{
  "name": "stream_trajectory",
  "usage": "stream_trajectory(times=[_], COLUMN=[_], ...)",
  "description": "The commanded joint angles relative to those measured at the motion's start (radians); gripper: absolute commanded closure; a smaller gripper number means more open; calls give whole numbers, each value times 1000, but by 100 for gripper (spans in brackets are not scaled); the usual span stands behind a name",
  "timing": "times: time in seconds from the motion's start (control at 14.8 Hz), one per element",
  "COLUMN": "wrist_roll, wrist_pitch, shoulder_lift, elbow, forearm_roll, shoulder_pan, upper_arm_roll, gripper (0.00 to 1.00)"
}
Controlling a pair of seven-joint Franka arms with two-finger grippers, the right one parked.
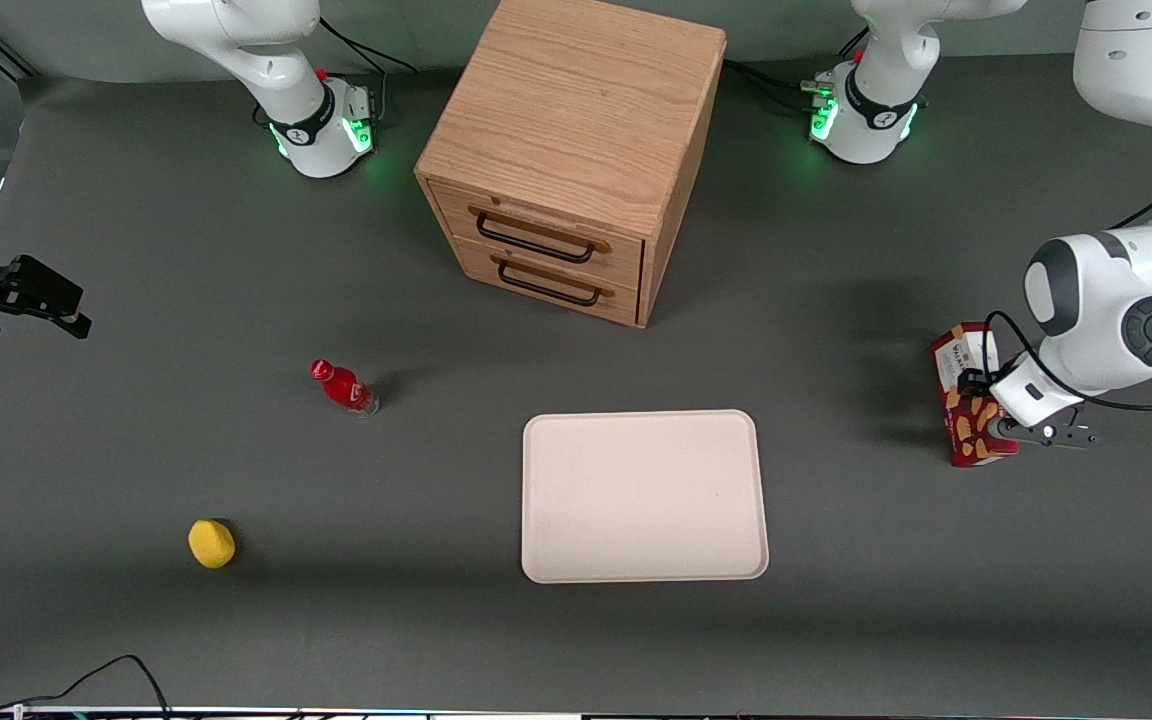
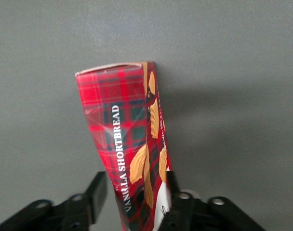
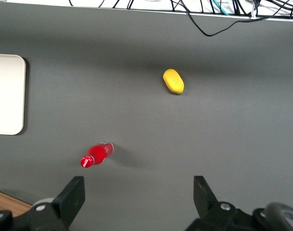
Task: Place red cookie box on tray
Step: 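Close the left gripper on the box end and lift it upright, then carry the upright box with the left gripper over the tray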
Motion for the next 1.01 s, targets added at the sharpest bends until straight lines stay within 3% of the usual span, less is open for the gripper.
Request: stream_trajectory(times=[0.0, 0.27, 0.54, 0.74, 0.95], wrist_roll=[23, 18, -26, -168, -370], wrist_pitch=[10, -76, -434, -761, -851], shoulder_lift=[-24, -62, -116, -95, -89], elbow=[-22, 19, 268, 580, 708], forearm_roll=[0, -3, -26, -28, -28], shoulder_pan=[3, 3, -12, -15, -15], upper_arm_roll=[3, 3, -15, -121, -264], gripper=[100, 100, 100, 100, 100])
